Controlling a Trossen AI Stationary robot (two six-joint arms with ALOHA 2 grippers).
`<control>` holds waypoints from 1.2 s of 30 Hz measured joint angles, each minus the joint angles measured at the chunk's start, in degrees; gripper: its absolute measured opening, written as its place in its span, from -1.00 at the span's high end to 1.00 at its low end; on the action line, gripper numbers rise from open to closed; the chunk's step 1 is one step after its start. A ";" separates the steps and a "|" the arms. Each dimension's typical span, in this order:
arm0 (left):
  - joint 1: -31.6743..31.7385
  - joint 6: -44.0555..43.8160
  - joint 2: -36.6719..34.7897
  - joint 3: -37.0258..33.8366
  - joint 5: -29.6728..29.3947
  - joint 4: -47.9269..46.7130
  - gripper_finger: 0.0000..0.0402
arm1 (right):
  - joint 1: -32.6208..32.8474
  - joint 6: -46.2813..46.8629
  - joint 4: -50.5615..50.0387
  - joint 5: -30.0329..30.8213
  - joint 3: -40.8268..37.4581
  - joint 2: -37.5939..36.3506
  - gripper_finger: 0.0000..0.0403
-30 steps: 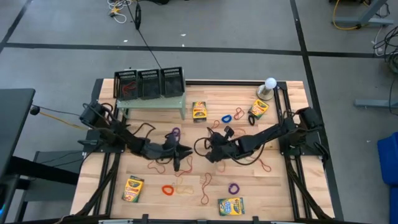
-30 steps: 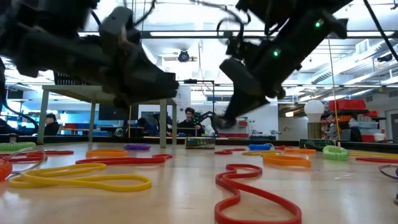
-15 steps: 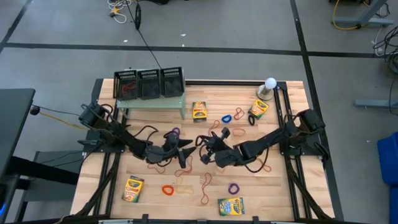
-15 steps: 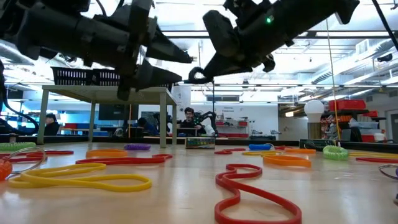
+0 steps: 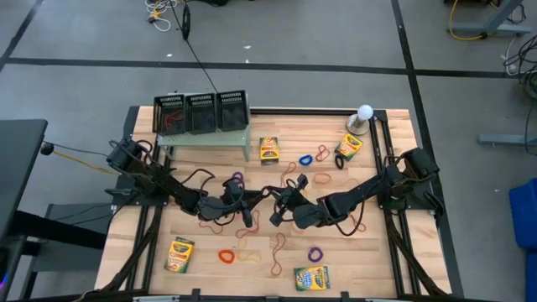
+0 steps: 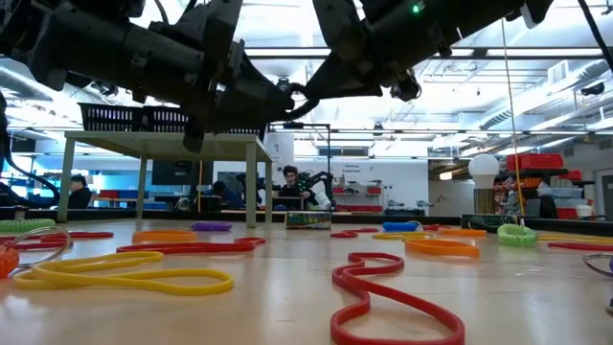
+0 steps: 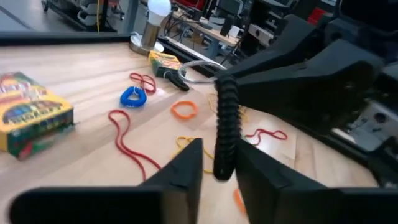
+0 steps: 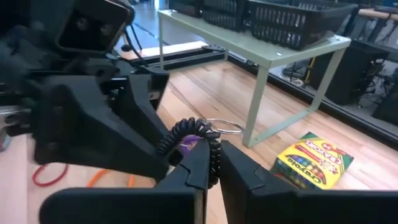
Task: Pick & Place Office Desk Supplies
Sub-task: Put the black spring keychain into the middle black bin on the shelf
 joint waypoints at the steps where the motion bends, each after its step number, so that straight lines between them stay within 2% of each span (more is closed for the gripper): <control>1: -0.04 0.58 0.00 0.00 -0.04 -0.01 0.67 | 0.03 -0.08 0.11 -0.02 0.00 0.01 0.85; 5: -0.10 3.50 -0.25 -0.02 -0.06 -0.08 0.92 | 0.28 -0.03 0.12 -0.02 0.00 0.02 0.70; 10: -0.15 6.40 -2.12 -0.02 -1.40 -1.30 0.92 | 0.38 0.60 -0.04 -0.04 0.00 0.02 0.39; 14: -0.15 6.92 -6.13 -0.02 -3.05 -7.94 0.92 | 0.40 0.62 -1.13 -0.21 0.00 0.02 0.18; 20: -0.15 6.30 -14.47 -0.02 -3.85 -21.41 0.92 | 0.36 0.36 -2.53 -0.20 0.02 0.02 0.08; 26: -0.17 7.63 -24.49 -0.02 -5.84 -31.84 0.92 | -0.21 0.18 -4.14 -3.92 0.02 0.02 0.23; 32: 1.56 11.03 -37.31 -0.02 -7.65 -39.68 0.92 | -1.47 -0.04 -3.42 -9.42 -1.98 0.02 0.62; 36: 4.43 15.26 -45.14 0.00 -10.44 -44.54 0.92 | -1.51 -0.02 -3.14 -10.54 -3.02 0.02 0.87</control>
